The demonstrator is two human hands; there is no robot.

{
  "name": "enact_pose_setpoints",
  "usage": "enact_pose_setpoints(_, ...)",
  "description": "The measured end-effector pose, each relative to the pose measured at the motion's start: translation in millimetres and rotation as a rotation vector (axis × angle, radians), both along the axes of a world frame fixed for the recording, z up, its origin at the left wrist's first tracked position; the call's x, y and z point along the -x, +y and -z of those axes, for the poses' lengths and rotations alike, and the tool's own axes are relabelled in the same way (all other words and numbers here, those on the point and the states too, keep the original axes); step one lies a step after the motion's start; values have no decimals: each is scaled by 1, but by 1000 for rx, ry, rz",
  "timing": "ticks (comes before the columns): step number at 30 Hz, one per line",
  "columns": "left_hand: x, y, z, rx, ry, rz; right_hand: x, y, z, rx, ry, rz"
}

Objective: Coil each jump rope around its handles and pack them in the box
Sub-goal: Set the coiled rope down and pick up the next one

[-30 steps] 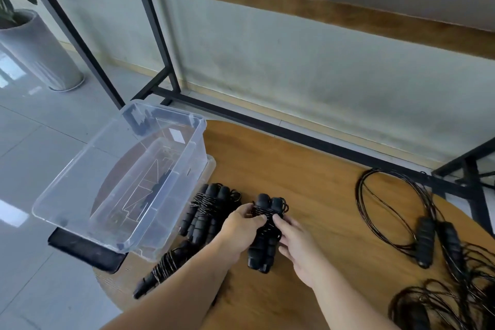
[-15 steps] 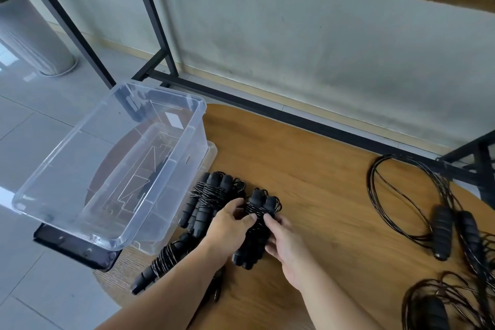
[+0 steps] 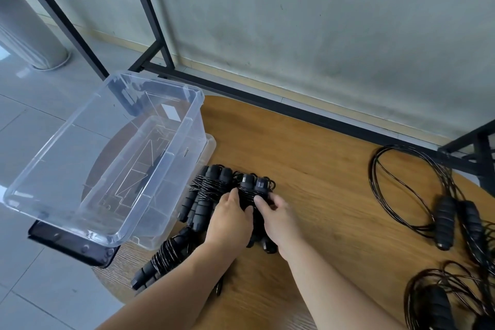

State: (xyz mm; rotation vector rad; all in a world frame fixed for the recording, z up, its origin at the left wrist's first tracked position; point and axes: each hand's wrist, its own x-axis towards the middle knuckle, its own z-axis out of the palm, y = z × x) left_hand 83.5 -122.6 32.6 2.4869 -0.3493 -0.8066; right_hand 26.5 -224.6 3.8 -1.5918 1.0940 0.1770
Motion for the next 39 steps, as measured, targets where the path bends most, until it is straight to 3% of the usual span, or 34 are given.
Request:
enact_pose_setpoints(5,2,4,-3,-75,-169,70,-2,1,2,-3,10,21)
enact_pose_setpoints(15,3,16,-7,-13,-126,34,7,3,1,-12,-6,25)
enact_pose_setpoints(21,10,16,-13,67,-210,-21,24,0,-14,-28,-56,123)
enact_pose_setpoints(31,111,-51,-29,252,215,127,126,-49,-60,-66,-61,446)
enact_pose_setpoints(39,193,-134,-32,218,369,259,241,-109,-69,-88,-93,676)
